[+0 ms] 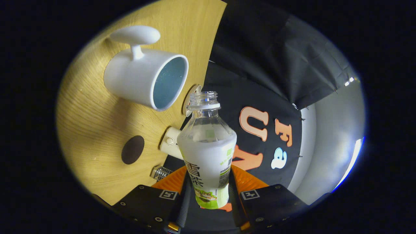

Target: Take the bottle from table, then pour the juice into the cup, finally place the bottle on the coaster

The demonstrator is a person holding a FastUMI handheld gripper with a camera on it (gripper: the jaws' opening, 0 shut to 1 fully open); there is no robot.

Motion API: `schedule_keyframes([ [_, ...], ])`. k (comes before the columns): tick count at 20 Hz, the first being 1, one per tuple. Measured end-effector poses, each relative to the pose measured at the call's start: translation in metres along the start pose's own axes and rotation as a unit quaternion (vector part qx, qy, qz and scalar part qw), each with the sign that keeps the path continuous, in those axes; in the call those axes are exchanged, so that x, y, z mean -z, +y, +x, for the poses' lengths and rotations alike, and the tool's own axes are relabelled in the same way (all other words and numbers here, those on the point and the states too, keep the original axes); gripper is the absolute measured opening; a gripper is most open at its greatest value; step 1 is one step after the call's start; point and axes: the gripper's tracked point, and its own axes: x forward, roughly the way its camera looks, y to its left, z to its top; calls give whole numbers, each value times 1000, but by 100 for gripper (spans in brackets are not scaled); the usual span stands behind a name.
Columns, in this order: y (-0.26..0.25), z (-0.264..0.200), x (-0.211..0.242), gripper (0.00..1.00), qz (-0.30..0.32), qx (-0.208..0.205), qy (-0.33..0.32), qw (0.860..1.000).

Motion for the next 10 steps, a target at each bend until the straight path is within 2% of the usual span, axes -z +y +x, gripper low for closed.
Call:
schedule_keyframes([
  [3,5,0,2,56,76,-23,5,997],
  [5,11,-1,1,56,148,-44,9,988],
  [8,13,-2,-4,56,257,-68,9,964],
  [10,9,-2,-7,56,338,-82,6,938],
])
